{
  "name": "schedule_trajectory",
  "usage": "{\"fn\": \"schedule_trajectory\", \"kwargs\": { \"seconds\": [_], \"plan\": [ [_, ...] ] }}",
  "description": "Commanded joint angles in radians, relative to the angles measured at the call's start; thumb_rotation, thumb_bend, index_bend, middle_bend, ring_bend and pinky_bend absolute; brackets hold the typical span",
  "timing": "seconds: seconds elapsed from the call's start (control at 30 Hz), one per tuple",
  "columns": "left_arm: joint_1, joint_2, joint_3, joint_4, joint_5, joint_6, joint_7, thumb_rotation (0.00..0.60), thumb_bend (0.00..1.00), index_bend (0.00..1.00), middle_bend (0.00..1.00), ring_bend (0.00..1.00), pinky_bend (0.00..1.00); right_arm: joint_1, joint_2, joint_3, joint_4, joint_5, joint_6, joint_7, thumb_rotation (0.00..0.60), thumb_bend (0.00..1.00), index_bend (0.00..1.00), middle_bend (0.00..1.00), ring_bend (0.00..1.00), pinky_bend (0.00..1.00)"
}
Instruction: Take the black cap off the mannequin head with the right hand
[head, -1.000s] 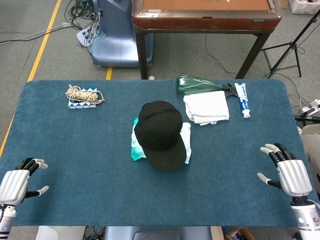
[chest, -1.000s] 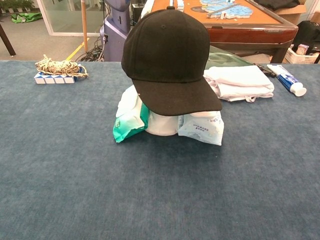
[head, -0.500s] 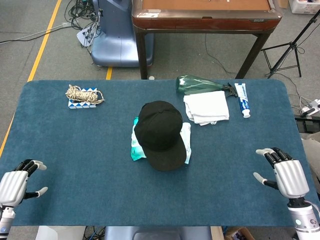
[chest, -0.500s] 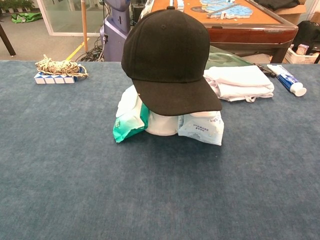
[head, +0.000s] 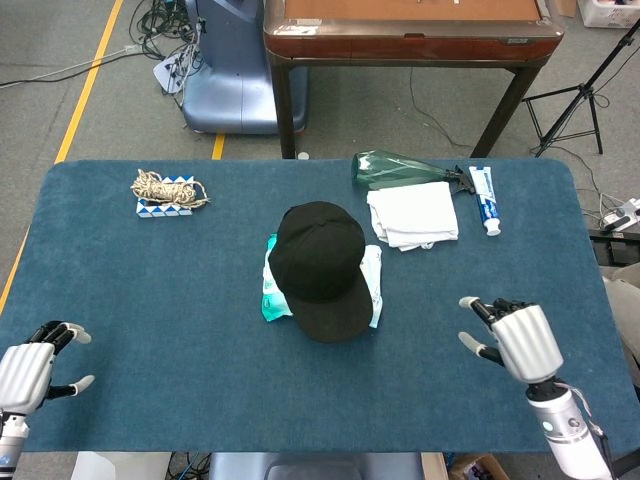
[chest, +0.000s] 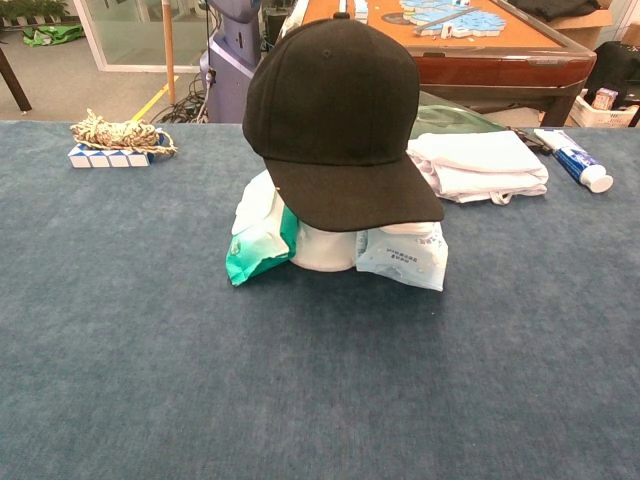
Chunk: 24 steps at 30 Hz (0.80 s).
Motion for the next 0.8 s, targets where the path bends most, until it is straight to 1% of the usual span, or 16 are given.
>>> {"fn": "schedule_trajectory", "kwargs": {
  "seconds": [0.03, 0.23, 0.5, 0.8],
  "plan": [
    [0.002, 0.003, 0.000, -0.001, -0.002, 0.002, -0.003, 0.600, 0.07, 0.41, 0.33, 0.21, 0.41, 0.037, -0.025, 0.000, -0.027, -0.025, -0.045, -0.052, 0.600, 0.00, 0.45, 0.86, 0.76, 0.93],
    [0.006, 0.008, -0.001, -0.004, -0.010, 0.001, -0.007, 0.600, 0.07, 0.41, 0.33, 0.21, 0.41, 0.086, -0.076, 0.000, -0.048, -0.044, -0.100, -0.107, 0.600, 0.00, 0.48, 0.88, 0.78, 0.93],
    [0.011, 0.016, -0.001, -0.017, -0.015, 0.005, -0.005, 0.600, 0.07, 0.41, 0.34, 0.21, 0.43, 0.155, -0.159, 0.005, -0.035, -0.058, -0.166, -0.145, 0.600, 0.00, 0.50, 0.91, 0.81, 0.95],
    [0.013, 0.021, -0.002, -0.022, -0.017, 0.003, -0.009, 0.600, 0.07, 0.41, 0.34, 0.21, 0.43, 0.217, -0.266, 0.016, 0.044, -0.054, -0.197, -0.142, 0.600, 0.00, 0.50, 0.92, 0.82, 0.96]
  ]
}}
